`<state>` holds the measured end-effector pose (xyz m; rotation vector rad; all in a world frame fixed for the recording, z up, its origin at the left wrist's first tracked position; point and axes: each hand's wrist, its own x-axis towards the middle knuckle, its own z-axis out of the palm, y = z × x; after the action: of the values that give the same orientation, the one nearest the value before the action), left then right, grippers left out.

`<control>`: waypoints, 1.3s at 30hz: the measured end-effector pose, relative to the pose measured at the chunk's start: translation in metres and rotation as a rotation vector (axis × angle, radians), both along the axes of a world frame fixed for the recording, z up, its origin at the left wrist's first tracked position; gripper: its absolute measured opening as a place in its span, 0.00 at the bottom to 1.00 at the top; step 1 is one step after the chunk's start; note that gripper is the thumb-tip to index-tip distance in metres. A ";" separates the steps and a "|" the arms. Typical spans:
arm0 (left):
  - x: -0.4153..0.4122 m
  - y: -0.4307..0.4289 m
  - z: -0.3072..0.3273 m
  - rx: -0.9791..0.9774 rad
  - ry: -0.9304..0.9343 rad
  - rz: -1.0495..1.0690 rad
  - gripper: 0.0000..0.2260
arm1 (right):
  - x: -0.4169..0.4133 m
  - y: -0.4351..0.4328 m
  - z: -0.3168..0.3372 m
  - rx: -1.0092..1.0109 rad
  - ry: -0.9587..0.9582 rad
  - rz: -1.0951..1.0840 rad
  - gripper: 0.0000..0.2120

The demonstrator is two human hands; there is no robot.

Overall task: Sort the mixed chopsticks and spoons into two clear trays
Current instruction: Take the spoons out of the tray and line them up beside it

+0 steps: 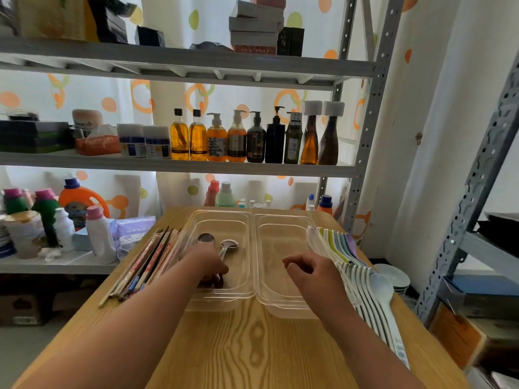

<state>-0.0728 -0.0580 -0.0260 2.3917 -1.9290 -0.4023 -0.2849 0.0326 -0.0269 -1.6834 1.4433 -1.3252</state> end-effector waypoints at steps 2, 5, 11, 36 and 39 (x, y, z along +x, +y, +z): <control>0.004 -0.001 0.000 -0.024 0.030 0.007 0.16 | -0.001 0.000 -0.001 0.004 -0.002 -0.001 0.07; 0.011 0.002 0.006 -0.139 0.086 0.027 0.16 | -0.001 0.001 -0.001 0.004 0.009 0.007 0.07; 0.022 0.009 0.022 -0.315 0.304 0.021 0.13 | 0.004 0.000 0.002 -0.009 0.051 0.013 0.07; 0.013 0.073 0.055 0.183 0.830 -0.531 0.09 | 0.006 0.005 0.019 -0.477 0.731 0.189 0.08; 0.022 0.070 0.047 0.129 0.845 -0.450 0.12 | 0.000 0.011 0.020 -0.398 0.699 0.205 0.09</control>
<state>-0.0512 0.0120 0.0214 1.3926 -1.9651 -1.3214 -0.2847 0.0440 -0.0065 -2.6663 1.3438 -0.9914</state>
